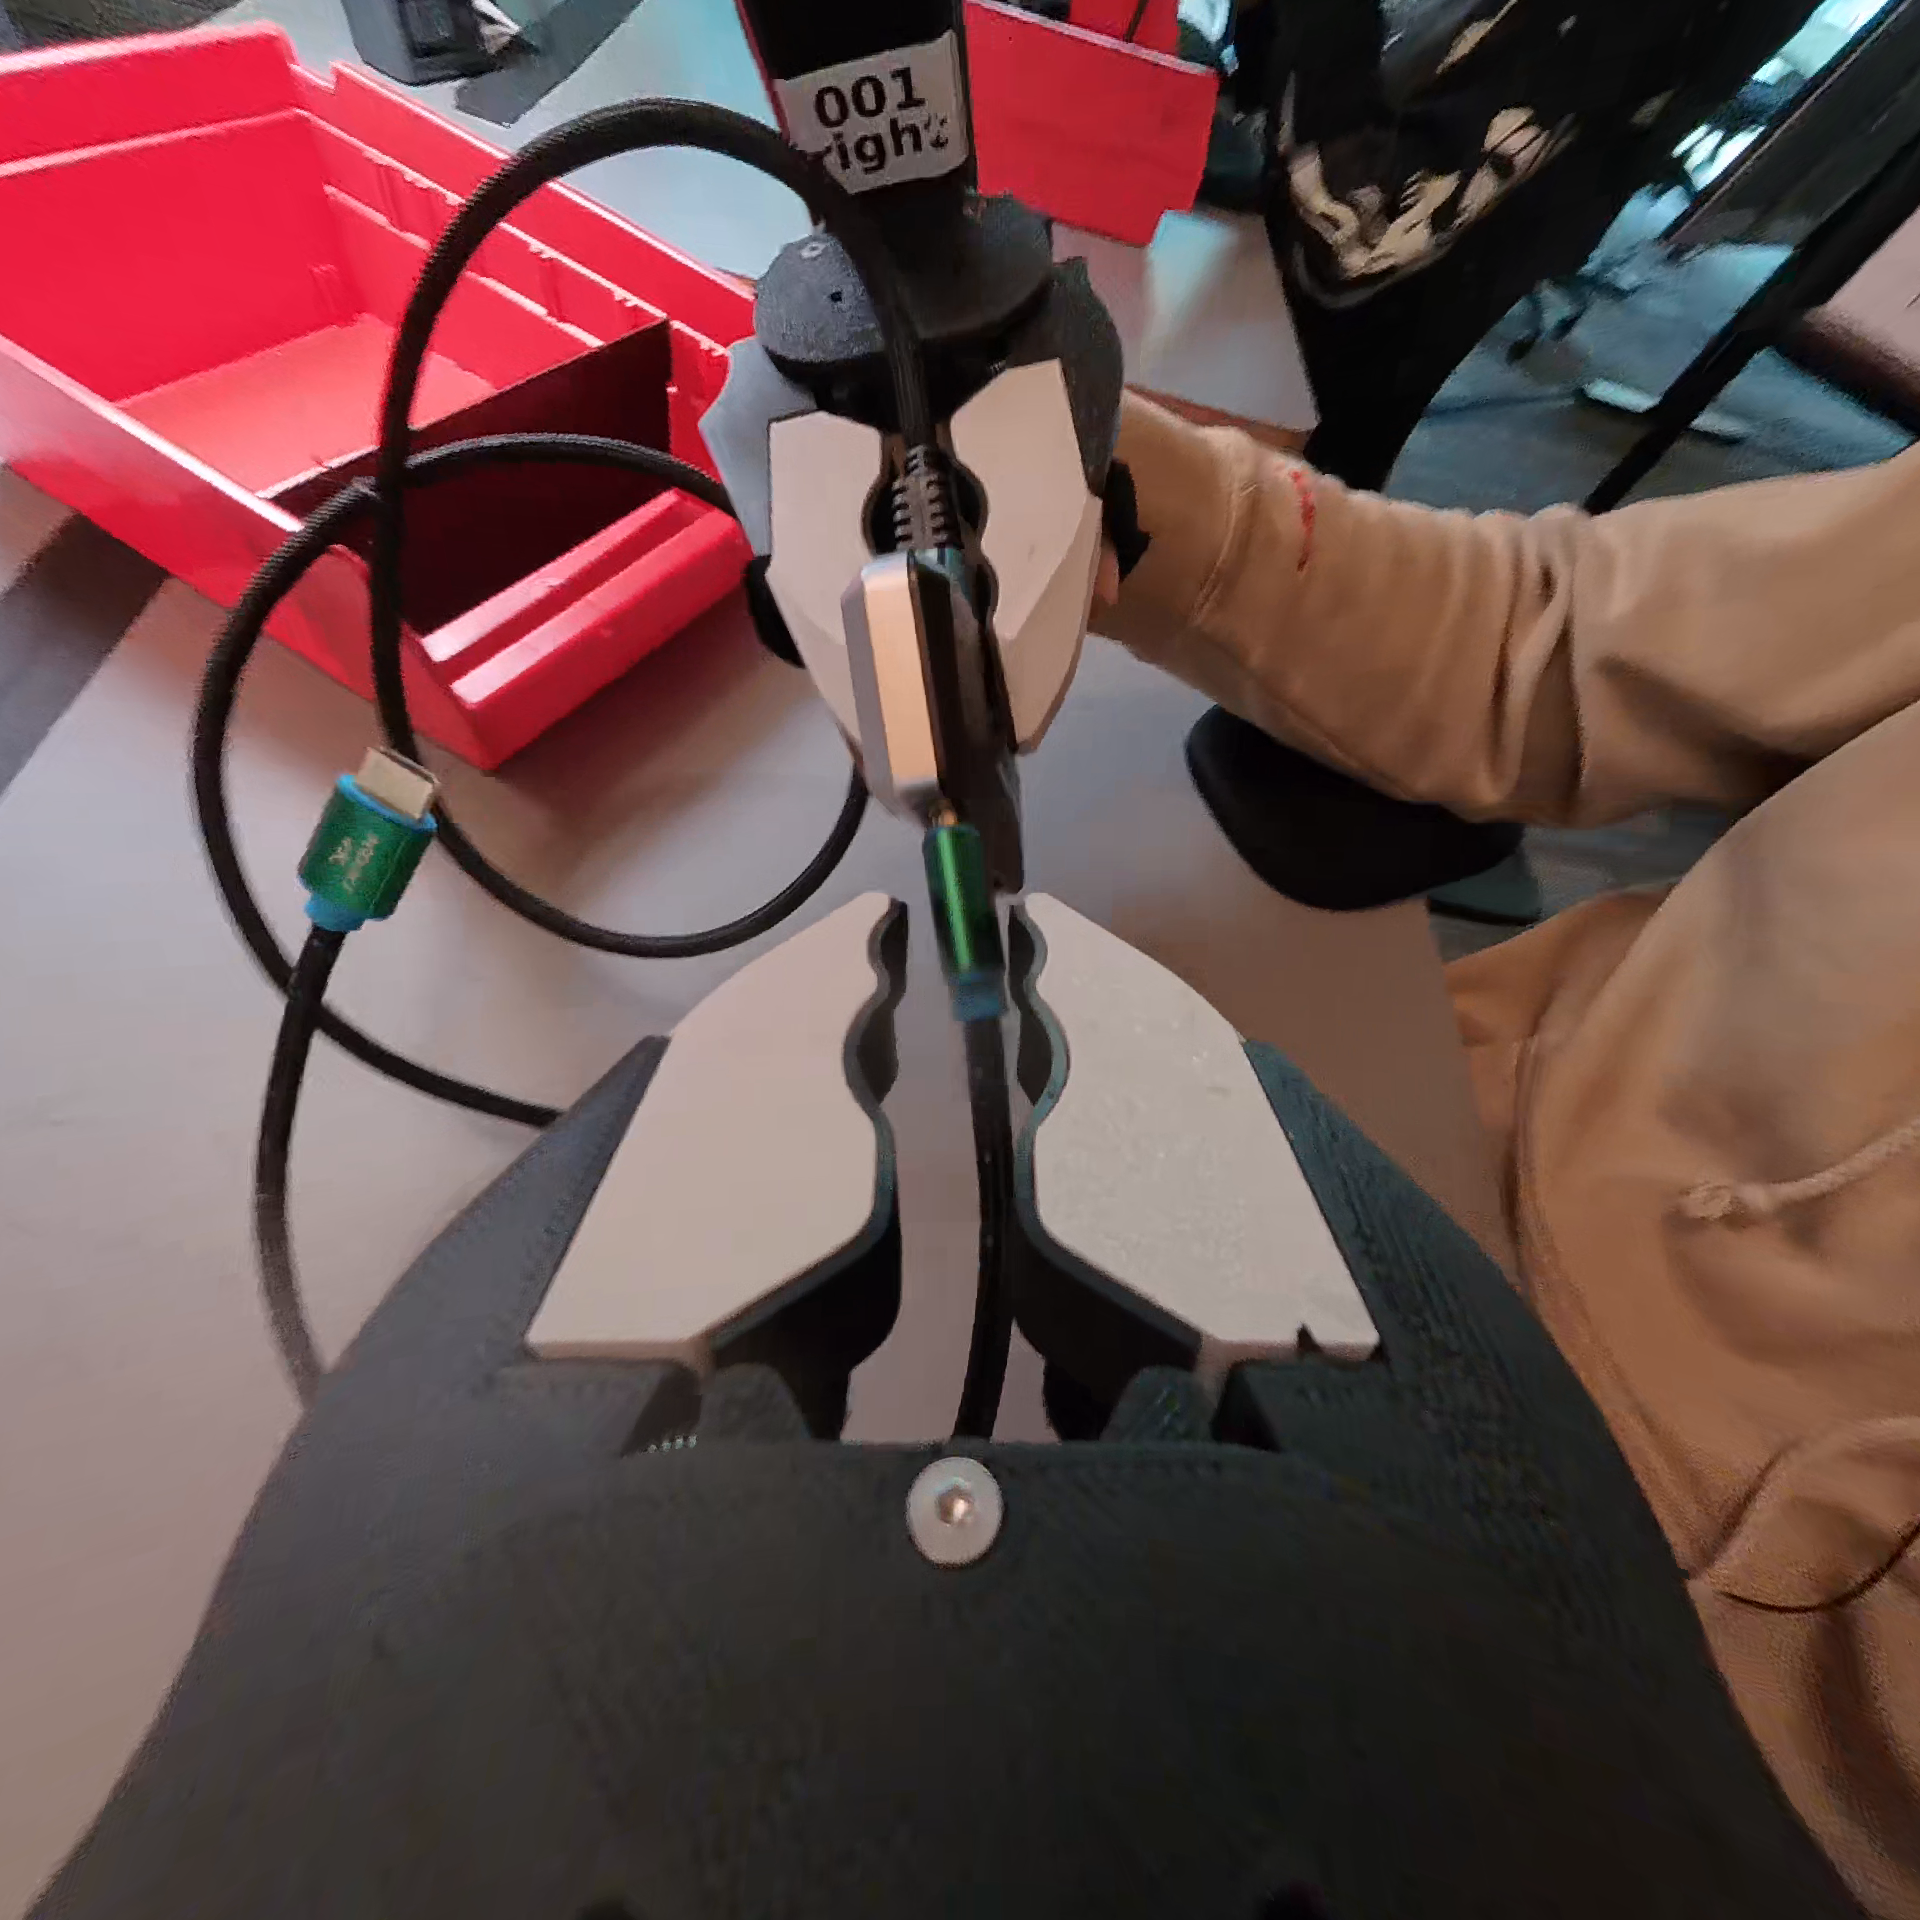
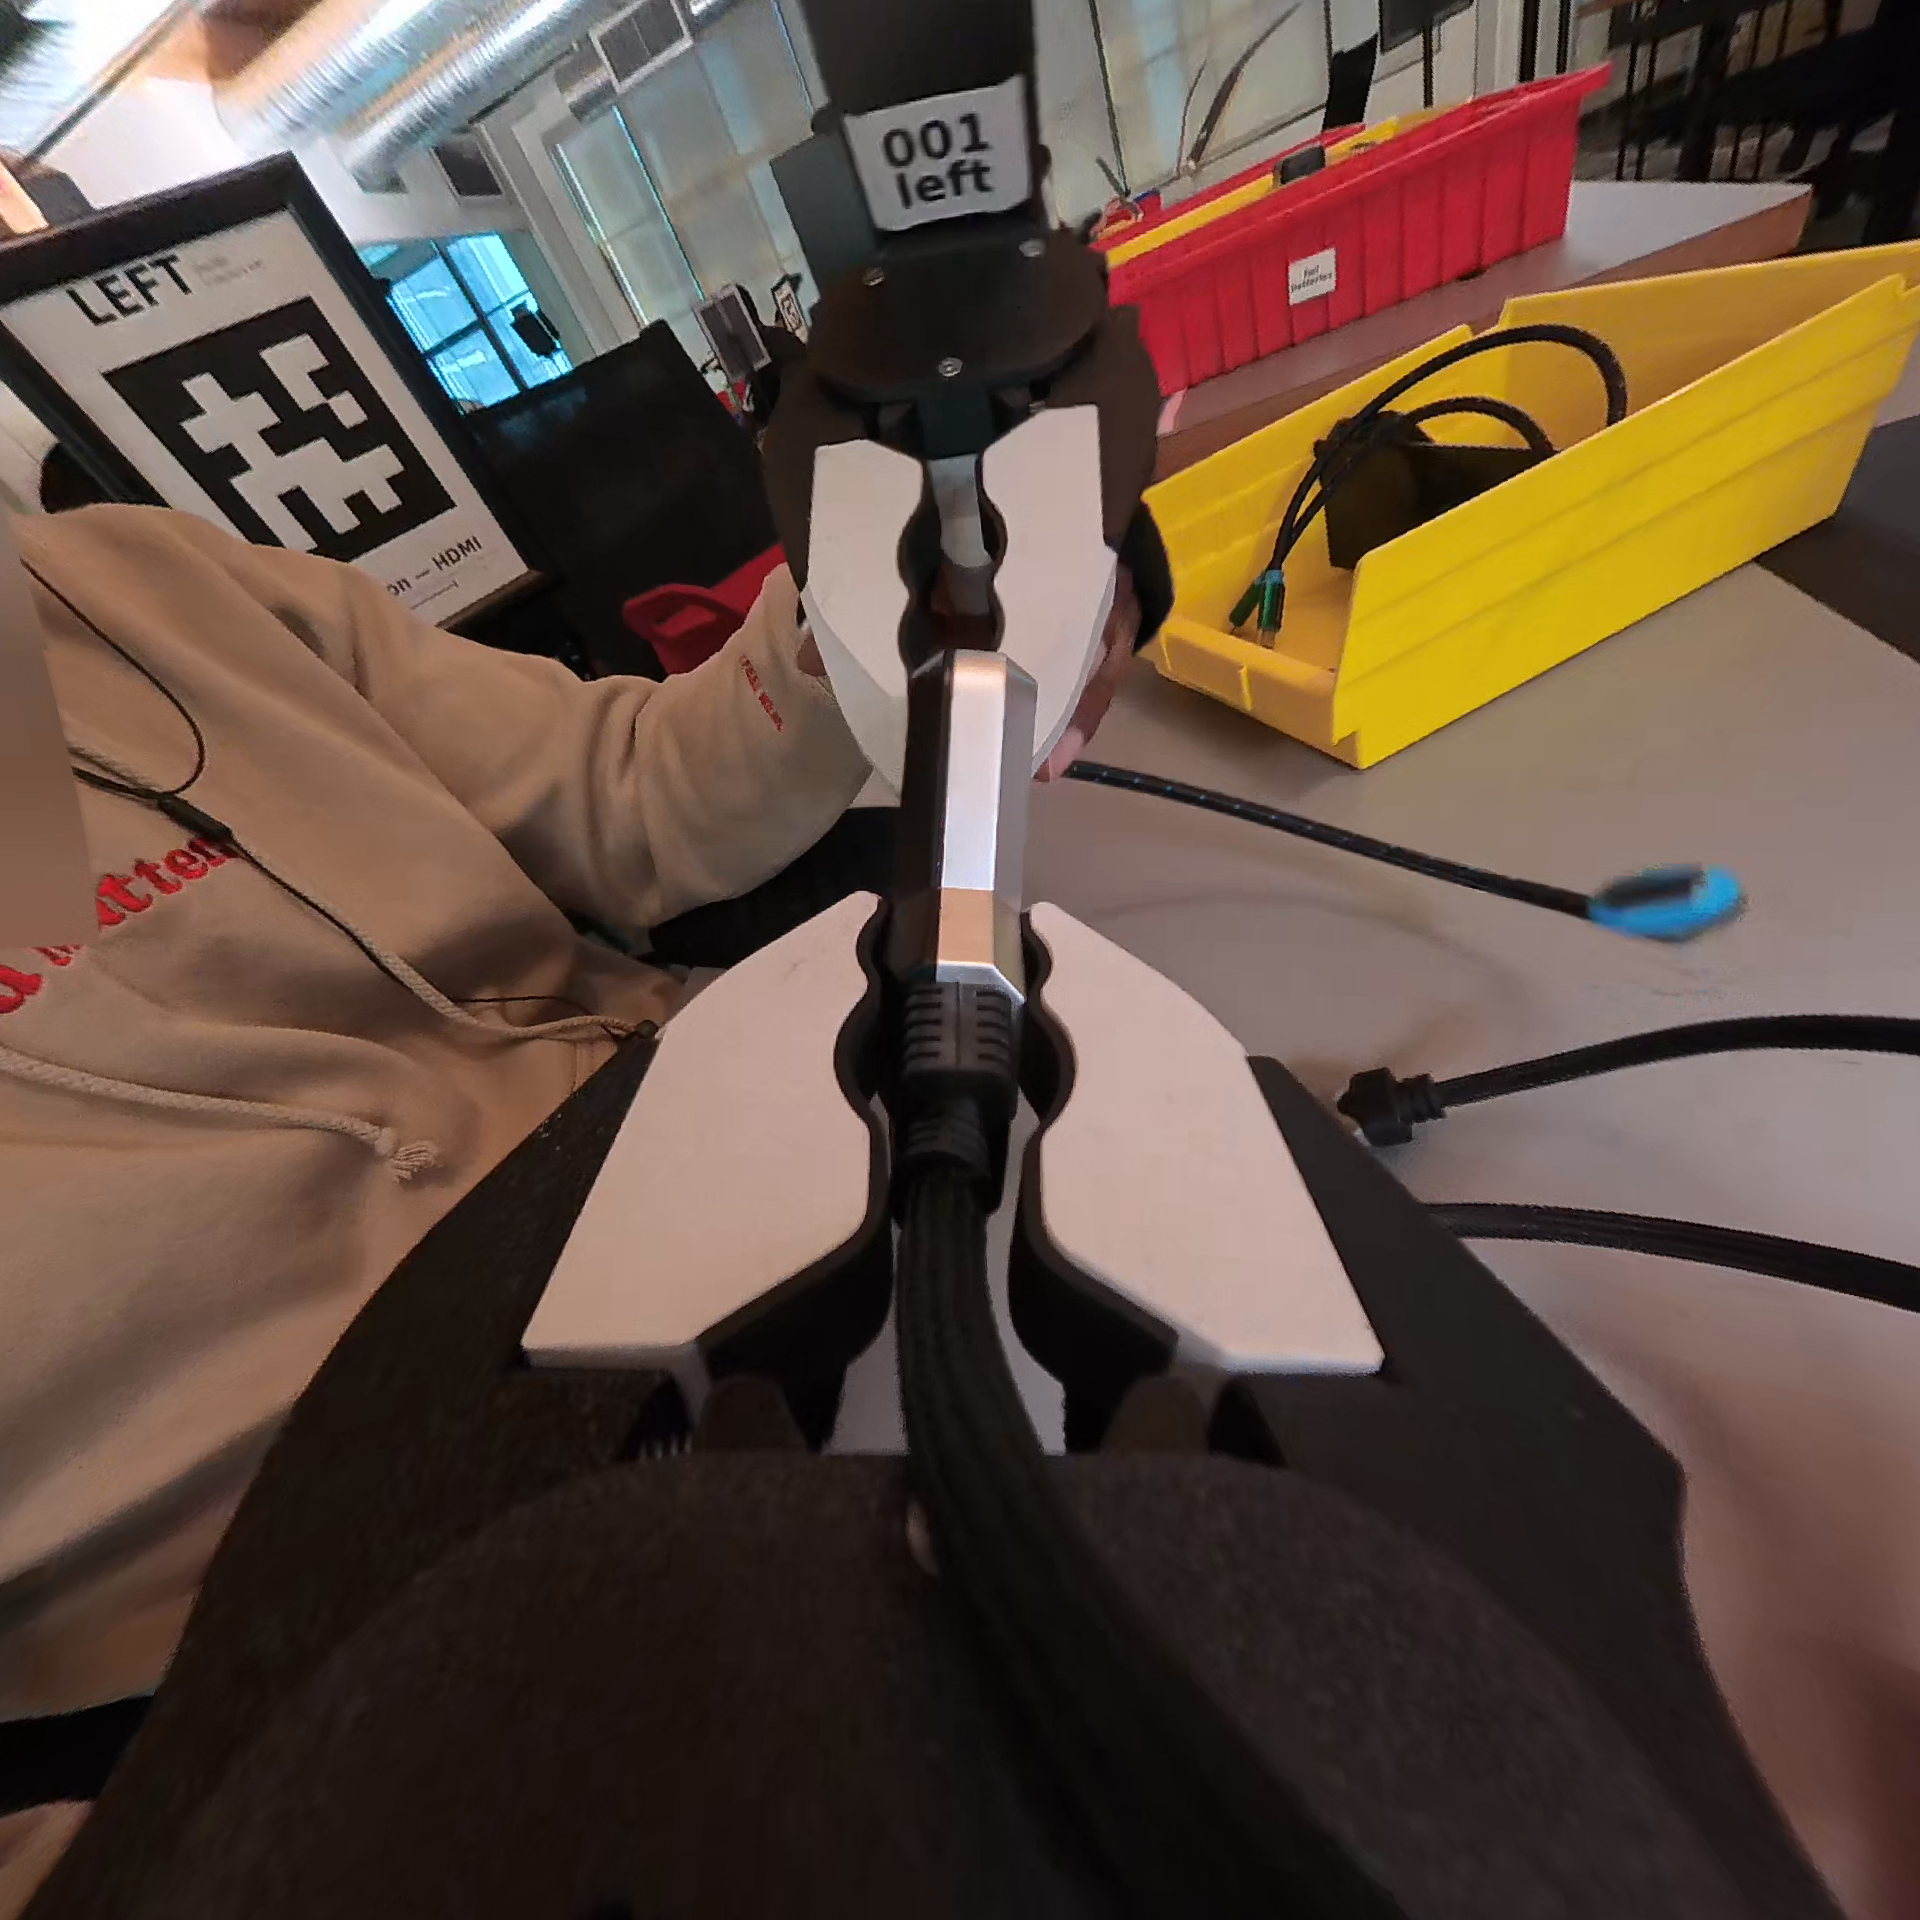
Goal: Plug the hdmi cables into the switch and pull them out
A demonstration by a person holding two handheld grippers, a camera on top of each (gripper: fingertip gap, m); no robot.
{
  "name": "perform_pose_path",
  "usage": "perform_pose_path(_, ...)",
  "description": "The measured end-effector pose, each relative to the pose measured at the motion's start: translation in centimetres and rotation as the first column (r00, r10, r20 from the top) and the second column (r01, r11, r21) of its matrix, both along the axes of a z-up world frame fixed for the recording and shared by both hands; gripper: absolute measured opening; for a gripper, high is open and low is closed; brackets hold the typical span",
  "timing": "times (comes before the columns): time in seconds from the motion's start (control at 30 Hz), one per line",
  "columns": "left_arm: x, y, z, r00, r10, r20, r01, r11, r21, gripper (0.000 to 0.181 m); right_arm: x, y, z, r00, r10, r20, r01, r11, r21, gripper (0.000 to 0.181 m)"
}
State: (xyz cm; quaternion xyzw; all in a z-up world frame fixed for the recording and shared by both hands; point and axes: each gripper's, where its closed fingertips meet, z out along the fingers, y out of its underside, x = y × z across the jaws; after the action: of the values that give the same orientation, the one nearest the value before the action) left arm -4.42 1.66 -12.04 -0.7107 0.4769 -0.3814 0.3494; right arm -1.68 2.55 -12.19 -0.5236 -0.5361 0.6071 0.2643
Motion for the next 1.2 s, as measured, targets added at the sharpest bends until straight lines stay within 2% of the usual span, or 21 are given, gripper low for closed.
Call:
perform_pose_path(0.07, -0.7, 0.3, 0.0, 0.999, 0.029, -0.027, -0.028, 0.999, 0.039, 0.021, 0.1, 0.4, 0.2, 1.000, -0.019, -0.012, 0.019, 1.000, -0.005, 0.022)
perform_pose_path(0.13, -0.6, 0.2, -0.2, 0.999, 0.019, -0.027, -0.019, 1.000, 0.017, 0.012, -0.1, 0.6, 0.3, 0.999, -0.038, -0.022, 0.038, 0.999, 0.001, 0.022)
perform_pose_path(0.23, -0.4, 0.3, -0.8, 0.998, 0.015, -0.054, -0.015, 1.000, 0.010, 0.013, -0.3, 0.5, 0.2, 0.999, -0.052, -0.009, 0.052, 0.998, 0.027, 0.023)
perform_pose_path(0.33, -0.5, 0.1, -0.8, 0.999, 0.009, -0.053, -0.010, 1.000, -0.026, 0.013, -0.4, 1.0, 1.8, 0.991, -0.104, -0.079, 0.106, 0.994, 0.031, 0.037)
perform_pose_path(0.4, -0.4, 0.0, -0.6, 0.999, 0.007, -0.051, -0.009, 1.000, -0.027, 0.013, -0.4, 1.3, 2.1, 0.988, -0.134, -0.077, 0.138, 0.989, 0.052, 0.022)
perform_pose_path(0.47, -0.5, 0.0, -0.6, 0.998, 0.007, -0.066, -0.008, 1.000, -0.009, 0.013, -0.5, 1.2, 2.0, 0.989, -0.130, -0.069, 0.134, 0.990, 0.042, 0.022)
perform_pose_path(0.57, -0.2, -0.3, 0.2, 1.000, -0.009, -0.009, 0.008, 0.999, -0.034, 0.012, -0.3, 0.9, 2.3, 0.992, -0.097, -0.084, 0.098, 0.995, 0.004, 0.021)
perform_pose_path(0.73, 0.3, 0.3, -0.3, 0.999, 0.009, 0.032, -0.006, 0.995, -0.104, 0.011, -0.1, 1.3, 1.8, 0.991, -0.099, -0.086, 0.098, 0.995, -0.024, 0.021)
perform_pose_path(1.07, 0.8, 0.0, -0.8, 0.999, -0.023, 0.045, 0.028, 0.994, -0.108, 0.012, 0.4, 1.1, 1.1, 0.996, -0.058, -0.064, 0.054, 0.997, -0.061, 0.022)
perform_pose_path(1.2, 0.1, 1.3, 0.4, 0.992, 0.033, 0.118, -0.029, 0.999, -0.039, 0.012, 0.0, 2.1, 1.9, 0.986, -0.138, -0.091, 0.136, 0.990, -0.030, 0.021)
